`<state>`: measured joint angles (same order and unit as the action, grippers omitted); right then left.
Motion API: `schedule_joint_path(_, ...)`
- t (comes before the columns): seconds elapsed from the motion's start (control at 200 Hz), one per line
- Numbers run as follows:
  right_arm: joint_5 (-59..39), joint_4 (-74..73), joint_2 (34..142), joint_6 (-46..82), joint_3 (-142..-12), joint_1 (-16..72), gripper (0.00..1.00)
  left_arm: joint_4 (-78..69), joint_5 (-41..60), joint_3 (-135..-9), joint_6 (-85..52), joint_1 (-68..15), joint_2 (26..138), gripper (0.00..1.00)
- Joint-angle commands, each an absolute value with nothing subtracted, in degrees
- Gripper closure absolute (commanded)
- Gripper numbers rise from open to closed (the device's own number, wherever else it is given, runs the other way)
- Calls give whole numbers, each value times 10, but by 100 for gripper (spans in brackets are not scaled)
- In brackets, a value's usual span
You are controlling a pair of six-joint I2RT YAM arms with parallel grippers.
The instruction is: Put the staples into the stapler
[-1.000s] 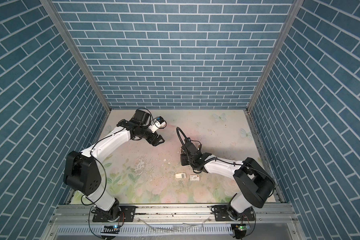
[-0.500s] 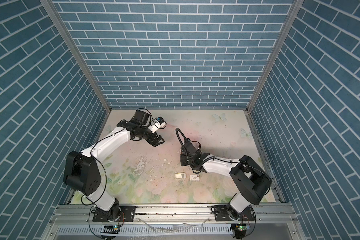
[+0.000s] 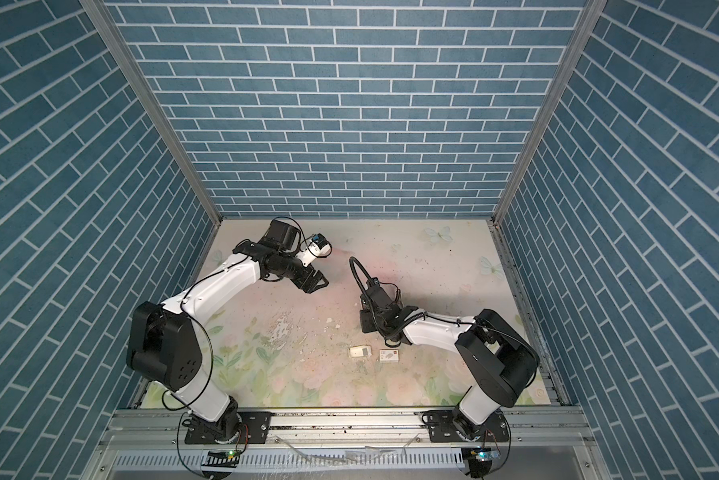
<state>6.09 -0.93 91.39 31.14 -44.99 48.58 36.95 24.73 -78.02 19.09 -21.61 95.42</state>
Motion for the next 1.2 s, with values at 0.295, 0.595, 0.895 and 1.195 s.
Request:
schedule_joint_path(0.295,71,-8,931,296,-453,483,92,370,254,-772,195,-211,943,19)
schedule_joint_path(0.595,74,1,933,294,-457,483,92,370,257,-772,195,-209,943,19)
schedule_joint_path(0.895,69,0,937,298,-454,484,92,370,257,-771,195,-208,941,19)
schedule_joint_path(1.195,67,-1,940,300,-449,483,92,369,258,-770,195,-209,942,19)
